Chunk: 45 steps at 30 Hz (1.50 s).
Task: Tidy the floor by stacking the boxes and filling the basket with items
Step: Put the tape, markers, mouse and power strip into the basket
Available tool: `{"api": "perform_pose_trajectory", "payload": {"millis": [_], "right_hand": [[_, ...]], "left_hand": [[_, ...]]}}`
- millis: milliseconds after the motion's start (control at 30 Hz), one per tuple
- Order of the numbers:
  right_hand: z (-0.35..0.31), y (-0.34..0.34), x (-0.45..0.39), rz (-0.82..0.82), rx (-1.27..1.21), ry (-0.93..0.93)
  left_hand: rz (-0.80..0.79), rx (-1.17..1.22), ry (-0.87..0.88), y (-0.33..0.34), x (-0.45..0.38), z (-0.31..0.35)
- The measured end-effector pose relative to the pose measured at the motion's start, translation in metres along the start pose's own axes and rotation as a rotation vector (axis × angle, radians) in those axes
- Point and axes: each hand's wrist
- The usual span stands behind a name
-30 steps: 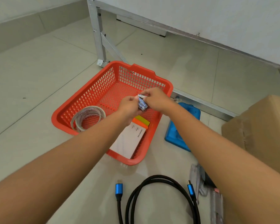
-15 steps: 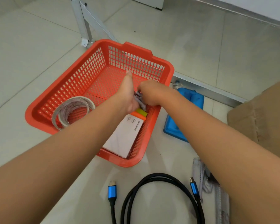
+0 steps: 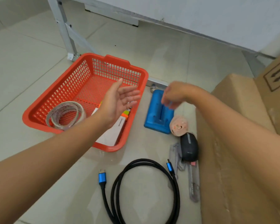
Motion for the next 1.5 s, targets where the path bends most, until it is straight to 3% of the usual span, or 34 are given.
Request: {"api": "perform_pose_trajectory", "payload": {"millis": [67, 133, 233, 267, 333, 433, 500, 633, 733, 867, 1000, 1167, 1400, 1500], "right_hand": [[0.020, 0.006, 0.017, -0.261, -0.079, 0.160], [0.034, 0.018, 0.031, -0.400, -0.089, 0.257], [0.046, 0.035, 0.048, -0.546, 0.012, 0.393], [0.047, 0.041, 0.055, -0.560, 0.104, 0.419], [0.052, 0.053, 0.064, -0.387, 0.300, 0.402], [0.064, 0.075, 0.068, -0.172, 0.439, 0.423], [0.067, 0.078, 0.072, -0.191, 0.428, 0.482], [0.074, 0.076, 0.089, -0.376, 0.137, 0.563], [0.083, 0.095, 0.084, -0.234, 0.132, 0.455], [0.088, 0.124, 0.076, -0.131, 0.076, 0.620], [0.095, 0.131, 0.072, -0.026, 0.019, 0.657], [0.092, 0.133, 0.075, -0.030, -0.077, 0.682], [0.092, 0.141, 0.069, -0.120, -0.374, 0.728], [0.085, 0.132, 0.065, -0.192, -0.350, 0.703]], "left_hand": [[-0.119, -0.015, -0.017, 0.018, 0.017, -0.006], [-0.168, -0.144, -0.085, 0.038, 0.026, -0.021], [-0.191, -0.564, -0.157, 0.055, 0.037, -0.058], [-0.218, -0.778, -0.138, 0.055, 0.040, -0.073], [-0.280, -1.141, -0.102, 0.056, 0.048, -0.098], [-0.335, -1.344, -0.127, 0.064, 0.058, -0.120], [-0.353, -1.439, -0.097, 0.070, 0.059, -0.129], [-0.402, -1.643, -0.021, 0.077, 0.064, -0.138], [-0.373, -1.666, -0.021, 0.073, 0.066, -0.140], [-0.292, -1.699, -0.020, 0.069, 0.069, -0.140], [-0.245, -1.753, -0.016, 0.070, 0.071, -0.147], [-0.117, -1.882, -0.025, 0.079, 0.071, -0.165], [-0.002, -1.669, -0.225, 0.076, 0.053, -0.155], [0.013, -1.593, -0.242, 0.069, 0.050, -0.150]]}}
Point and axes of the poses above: each hand's wrist, its own x-axis away from the middle knuckle, its own y-axis out of the palm, z = x × y, and after that the axes turned 5 degrees about x, right-handed
